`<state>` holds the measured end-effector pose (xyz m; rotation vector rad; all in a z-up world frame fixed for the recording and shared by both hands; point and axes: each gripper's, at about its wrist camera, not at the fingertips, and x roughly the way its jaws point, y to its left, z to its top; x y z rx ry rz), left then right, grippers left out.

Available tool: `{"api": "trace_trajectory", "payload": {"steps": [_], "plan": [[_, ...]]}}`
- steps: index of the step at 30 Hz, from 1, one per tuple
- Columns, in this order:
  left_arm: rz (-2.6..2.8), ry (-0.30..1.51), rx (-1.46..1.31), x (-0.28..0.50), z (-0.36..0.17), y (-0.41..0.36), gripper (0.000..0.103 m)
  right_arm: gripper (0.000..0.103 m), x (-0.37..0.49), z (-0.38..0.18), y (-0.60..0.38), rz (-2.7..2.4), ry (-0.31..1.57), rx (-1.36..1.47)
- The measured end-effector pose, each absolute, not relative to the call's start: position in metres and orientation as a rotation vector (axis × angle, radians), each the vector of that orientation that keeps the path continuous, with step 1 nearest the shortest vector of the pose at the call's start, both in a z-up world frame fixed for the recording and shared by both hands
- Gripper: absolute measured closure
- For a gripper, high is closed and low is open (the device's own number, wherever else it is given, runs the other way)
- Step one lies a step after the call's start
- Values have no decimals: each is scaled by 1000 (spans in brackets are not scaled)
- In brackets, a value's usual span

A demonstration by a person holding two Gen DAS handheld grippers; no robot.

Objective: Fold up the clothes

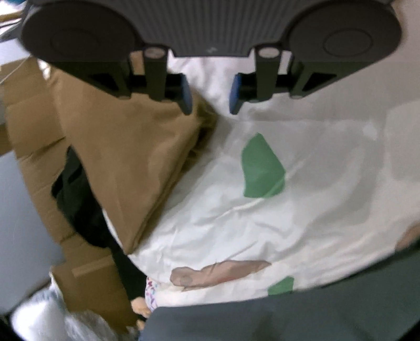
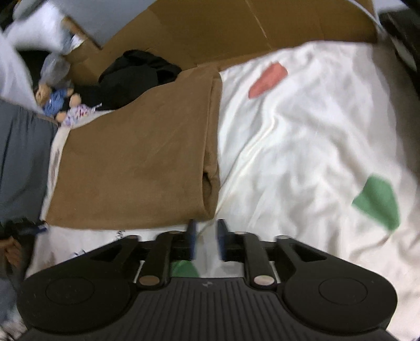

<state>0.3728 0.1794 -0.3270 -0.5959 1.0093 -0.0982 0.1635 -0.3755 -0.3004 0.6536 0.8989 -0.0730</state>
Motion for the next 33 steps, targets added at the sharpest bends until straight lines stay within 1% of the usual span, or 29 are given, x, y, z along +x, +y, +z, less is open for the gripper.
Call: {"api": "trace_trajectory", "payload": {"steps": [1, 2, 5, 8, 13, 19, 22, 24, 27, 28, 29, 30, 31, 33], "plan": [[-104, 1002, -614, 373, -329, 179, 56, 49, 163, -303, -376, -75, 883, 698], [-106, 996, -633, 373, -332, 178, 56, 48, 163, -306, -376, -77, 866, 743], [-132, 982, -691, 376, -337, 175, 56, 48, 165, -314, -377, -78, 849, 820], [-138, 991, -685, 379, -343, 169, 56, 48, 167, -324, -377, -89, 829, 897], [-155, 1004, -685, 385, -356, 169, 56, 48, 169, -337, -378, -114, 813, 976], [-177, 974, -684, 387, -362, 172, 56, 49, 166, -343, -378, -141, 788, 1031], [-175, 963, -669, 390, -363, 170, 56, 56, 169, -347, -380, -166, 778, 1033], [-177, 960, -644, 394, -363, 167, 56, 72, 170, -349, -381, -186, 782, 1025], [-180, 960, -612, 397, -362, 164, 56, 78, 174, -352, -383, -209, 788, 1019], [-178, 961, -604, 398, -361, 164, 60, 80, 174, -351, -383, -210, 789, 1016], [-170, 963, -584, 397, -360, 163, 76, 85, 174, -349, -382, -213, 791, 1001], [-166, 965, -560, 397, -358, 162, 87, 91, 174, -348, -381, -216, 794, 986], [-183, 964, -533, 396, -355, 161, 93, 93, 174, -347, -380, -215, 794, 980], [-191, 956, -541, 394, -352, 162, 94, 95, 173, -342, -379, -207, 795, 953]]}}
